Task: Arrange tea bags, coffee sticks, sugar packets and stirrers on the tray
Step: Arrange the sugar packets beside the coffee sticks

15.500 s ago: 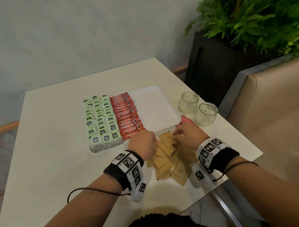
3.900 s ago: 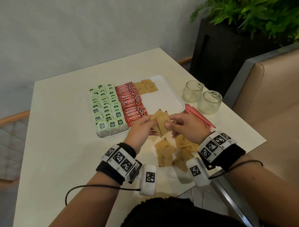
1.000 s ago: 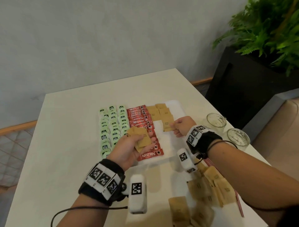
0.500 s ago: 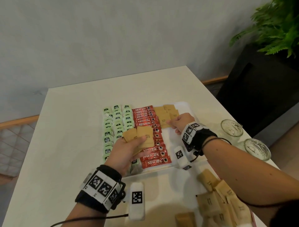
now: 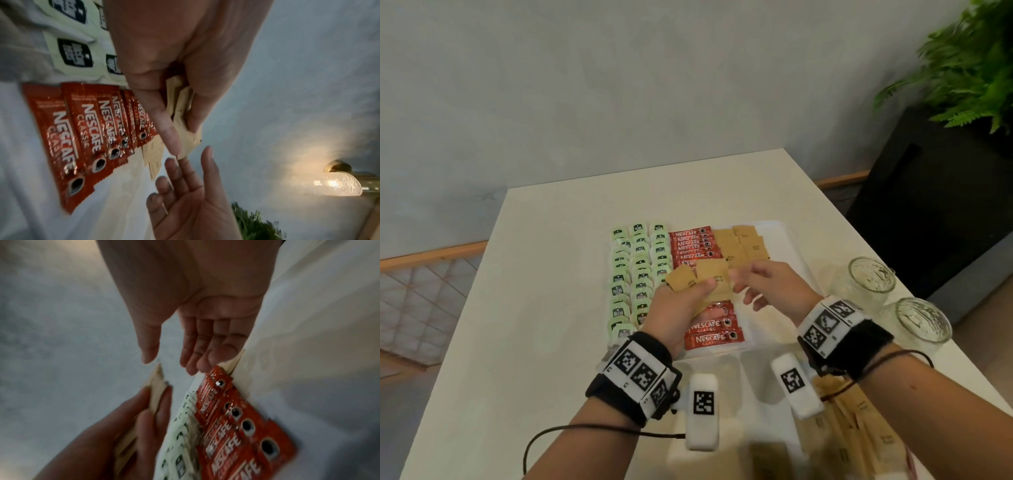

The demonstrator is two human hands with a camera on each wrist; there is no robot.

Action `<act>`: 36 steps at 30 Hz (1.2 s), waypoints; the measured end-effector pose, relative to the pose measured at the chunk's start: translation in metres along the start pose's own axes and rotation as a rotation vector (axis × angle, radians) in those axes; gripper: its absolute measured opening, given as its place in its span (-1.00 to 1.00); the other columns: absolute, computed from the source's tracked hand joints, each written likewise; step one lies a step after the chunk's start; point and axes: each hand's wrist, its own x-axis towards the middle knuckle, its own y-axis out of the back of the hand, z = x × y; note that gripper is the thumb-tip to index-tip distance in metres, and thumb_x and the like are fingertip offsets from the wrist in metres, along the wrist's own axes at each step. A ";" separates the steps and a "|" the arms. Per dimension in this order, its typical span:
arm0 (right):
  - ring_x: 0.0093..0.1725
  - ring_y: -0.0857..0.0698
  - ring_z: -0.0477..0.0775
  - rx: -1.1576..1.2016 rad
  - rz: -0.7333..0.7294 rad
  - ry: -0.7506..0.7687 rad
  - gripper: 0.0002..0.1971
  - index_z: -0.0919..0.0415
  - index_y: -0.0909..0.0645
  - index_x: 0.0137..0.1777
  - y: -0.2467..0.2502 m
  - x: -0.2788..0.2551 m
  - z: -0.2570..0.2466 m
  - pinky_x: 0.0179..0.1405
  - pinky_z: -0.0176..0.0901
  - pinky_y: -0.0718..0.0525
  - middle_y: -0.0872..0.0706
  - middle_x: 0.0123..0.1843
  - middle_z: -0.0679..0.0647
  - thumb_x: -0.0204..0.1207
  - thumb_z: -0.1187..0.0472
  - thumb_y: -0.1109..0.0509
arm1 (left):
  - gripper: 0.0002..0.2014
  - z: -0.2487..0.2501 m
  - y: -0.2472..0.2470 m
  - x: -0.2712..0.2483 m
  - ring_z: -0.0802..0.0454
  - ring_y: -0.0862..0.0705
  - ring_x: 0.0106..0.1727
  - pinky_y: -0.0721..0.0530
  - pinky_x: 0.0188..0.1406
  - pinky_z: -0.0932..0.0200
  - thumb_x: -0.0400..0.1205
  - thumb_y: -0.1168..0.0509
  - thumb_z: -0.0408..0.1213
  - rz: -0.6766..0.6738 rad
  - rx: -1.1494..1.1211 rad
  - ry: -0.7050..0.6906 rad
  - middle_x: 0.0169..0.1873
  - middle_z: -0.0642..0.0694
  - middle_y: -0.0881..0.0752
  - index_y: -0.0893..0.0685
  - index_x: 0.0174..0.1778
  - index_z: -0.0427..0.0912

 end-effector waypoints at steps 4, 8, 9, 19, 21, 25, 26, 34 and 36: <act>-0.30 -0.69 -0.01 -0.038 -0.090 0.048 -0.80 0.37 -0.61 -0.04 0.002 -0.021 0.005 -0.34 -0.19 -0.66 -0.70 -0.26 0.08 0.51 0.23 -0.51 | -0.82 -0.015 -0.015 -0.010 -0.12 -0.85 -0.07 -0.84 -0.14 -0.04 0.65 -0.39 -0.30 -0.023 0.192 -0.037 -0.05 -0.15 -0.85 -0.73 0.16 -0.15; -0.23 -0.67 0.00 -0.245 -0.092 0.057 -0.91 0.14 -0.57 -0.11 0.018 -0.036 0.004 -0.34 -0.17 -0.65 -0.64 -0.17 0.04 0.63 0.26 -0.34 | -0.96 -0.023 -0.005 -0.017 -0.03 -0.81 -0.26 -0.81 -0.27 0.02 0.65 -0.38 -0.33 0.063 0.379 -0.111 -0.17 -0.16 -0.82 -0.74 -0.09 -0.14; -0.18 -0.66 0.00 -0.381 -0.092 0.083 -0.90 0.08 -0.59 -0.08 0.022 -0.039 0.003 -0.29 -0.15 -0.64 -0.64 -0.10 0.03 0.66 0.25 -0.30 | -0.94 -0.023 -0.002 -0.017 -0.01 -0.80 -0.24 -0.81 -0.26 0.01 0.65 -0.37 -0.33 0.086 0.408 -0.147 -0.17 -0.13 -0.79 -0.73 -0.11 -0.13; -0.33 -0.56 -0.31 -0.781 -0.119 0.217 -0.65 -0.02 -0.46 0.10 0.022 -0.049 -0.029 -0.30 -0.35 -0.43 -0.79 -0.19 -0.11 0.43 0.23 -0.52 | -0.87 -0.008 -0.021 -0.024 0.05 -0.75 -0.12 -0.79 -0.13 0.06 0.68 -0.35 -0.20 -0.150 0.840 -0.337 -0.09 0.04 -0.78 -0.74 0.07 -0.11; -0.39 -0.55 -0.37 -0.740 -0.086 0.236 -0.62 -0.02 -0.43 0.09 0.024 -0.048 -0.035 -0.30 -0.30 -0.43 -0.80 -0.22 -0.12 0.41 0.24 -0.54 | -0.91 -0.009 -0.026 -0.026 0.11 -0.71 -0.26 -0.71 -0.33 0.27 0.67 -0.36 -0.23 -0.190 0.855 -0.315 -0.19 0.00 -0.75 -0.71 0.01 -0.14; -0.41 -0.55 -0.29 -0.517 0.019 0.212 -0.63 0.01 -0.53 0.10 0.033 -0.042 -0.034 -0.23 -0.25 -0.49 -0.79 -0.17 -0.02 0.38 0.16 -0.61 | -0.94 -0.012 -0.031 -0.026 0.07 -0.67 -0.37 -0.70 -0.41 0.23 0.67 -0.36 -0.31 -0.138 0.673 -0.219 -0.29 -0.19 -0.72 -0.67 -0.09 -0.20; -0.35 -0.57 -0.25 -0.459 0.063 0.185 -0.64 0.02 -0.57 0.11 0.035 -0.040 -0.032 -0.19 -0.23 -0.53 -0.79 -0.16 -0.02 0.38 0.12 -0.62 | -0.93 -0.012 -0.033 -0.024 -0.01 -0.68 -0.33 -0.76 -0.35 0.11 0.67 -0.36 -0.31 -0.111 0.576 -0.171 -0.22 -0.26 -0.75 -0.70 -0.01 -0.23; -0.34 -0.62 -0.03 -0.243 0.043 -0.015 -0.85 0.25 -0.68 -0.17 0.044 -0.016 0.000 -0.37 -0.20 -0.58 -0.69 -0.30 0.10 0.54 0.18 -0.48 | -0.80 -0.002 -0.036 -0.008 0.00 -0.82 -0.28 -0.82 -0.31 0.12 0.70 -0.34 -0.22 -0.018 0.233 0.050 -0.05 -0.19 -0.83 -0.69 0.21 -0.17; -0.36 -0.63 -0.02 -0.228 0.128 -0.065 -0.88 0.26 -0.66 -0.17 0.049 0.000 0.007 -0.39 -0.18 -0.64 -0.67 -0.29 0.10 0.57 0.25 -0.43 | -0.82 0.002 -0.031 -0.003 -0.06 -0.82 -0.28 -0.83 -0.29 0.07 0.71 -0.32 -0.21 0.039 0.169 0.087 -0.10 -0.22 -0.85 -0.69 0.16 -0.18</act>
